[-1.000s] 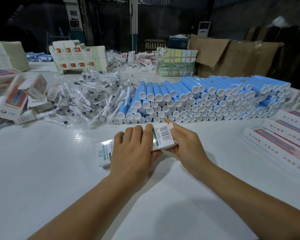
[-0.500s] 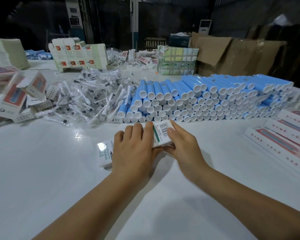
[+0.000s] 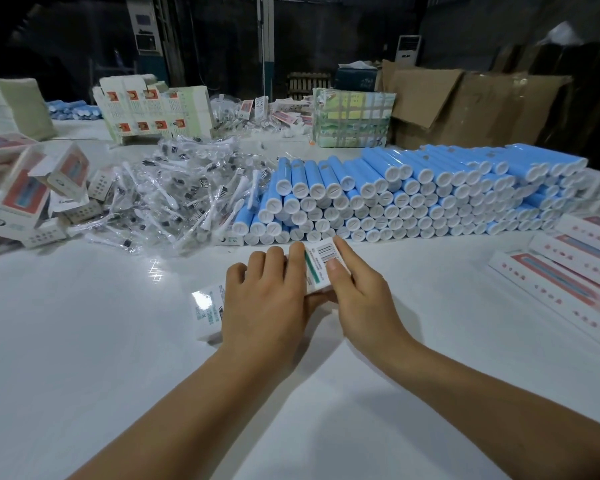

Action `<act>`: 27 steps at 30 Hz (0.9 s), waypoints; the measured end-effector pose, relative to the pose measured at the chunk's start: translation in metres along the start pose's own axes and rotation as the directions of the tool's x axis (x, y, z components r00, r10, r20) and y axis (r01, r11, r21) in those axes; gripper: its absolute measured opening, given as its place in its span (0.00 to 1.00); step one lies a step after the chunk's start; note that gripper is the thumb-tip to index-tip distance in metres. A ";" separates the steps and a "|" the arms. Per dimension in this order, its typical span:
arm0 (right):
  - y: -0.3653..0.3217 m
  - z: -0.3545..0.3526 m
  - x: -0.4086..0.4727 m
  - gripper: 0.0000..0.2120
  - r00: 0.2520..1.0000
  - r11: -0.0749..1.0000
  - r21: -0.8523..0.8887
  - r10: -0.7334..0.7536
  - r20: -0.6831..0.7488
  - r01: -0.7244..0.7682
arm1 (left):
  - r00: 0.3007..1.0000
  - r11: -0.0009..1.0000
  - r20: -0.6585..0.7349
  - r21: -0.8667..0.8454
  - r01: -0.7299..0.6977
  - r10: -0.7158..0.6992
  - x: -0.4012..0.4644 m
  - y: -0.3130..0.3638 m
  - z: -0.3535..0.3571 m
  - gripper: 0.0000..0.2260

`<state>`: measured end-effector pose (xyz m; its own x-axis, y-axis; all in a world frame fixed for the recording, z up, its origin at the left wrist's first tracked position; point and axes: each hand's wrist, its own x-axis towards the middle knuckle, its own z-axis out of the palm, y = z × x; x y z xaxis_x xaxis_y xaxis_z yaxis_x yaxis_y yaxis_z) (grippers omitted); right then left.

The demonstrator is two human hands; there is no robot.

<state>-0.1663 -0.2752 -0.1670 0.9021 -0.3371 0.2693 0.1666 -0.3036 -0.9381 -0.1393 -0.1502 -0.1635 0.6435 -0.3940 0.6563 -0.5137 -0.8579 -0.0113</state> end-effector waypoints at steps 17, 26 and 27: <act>-0.004 -0.004 -0.001 0.24 0.947 0.960 -0.033 -0.269 0.174 0.279 | 0.795 0.009 0.229 -0.959 0.283 -0.562 0.033 -0.018 -0.027 0.16; -0.001 0.015 -0.009 0.27 0.898 0.780 -0.468 -0.269 0.349 0.415 | 0.410 -0.903 0.881 -0.356 0.242 -0.237 0.019 -0.014 -0.006 0.27; 0.000 0.016 -0.009 0.27 0.897 0.761 -0.494 -0.268 0.353 0.421 | 0.417 -0.895 0.871 -0.379 0.234 -0.260 0.018 -0.012 -0.004 0.26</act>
<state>-0.1678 -0.2579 -0.1729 0.9046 0.0934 0.4158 0.3103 -0.8132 -0.4925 -0.1237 -0.1461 -0.1485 0.8962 -0.2284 -0.3805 0.3951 0.8008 0.4500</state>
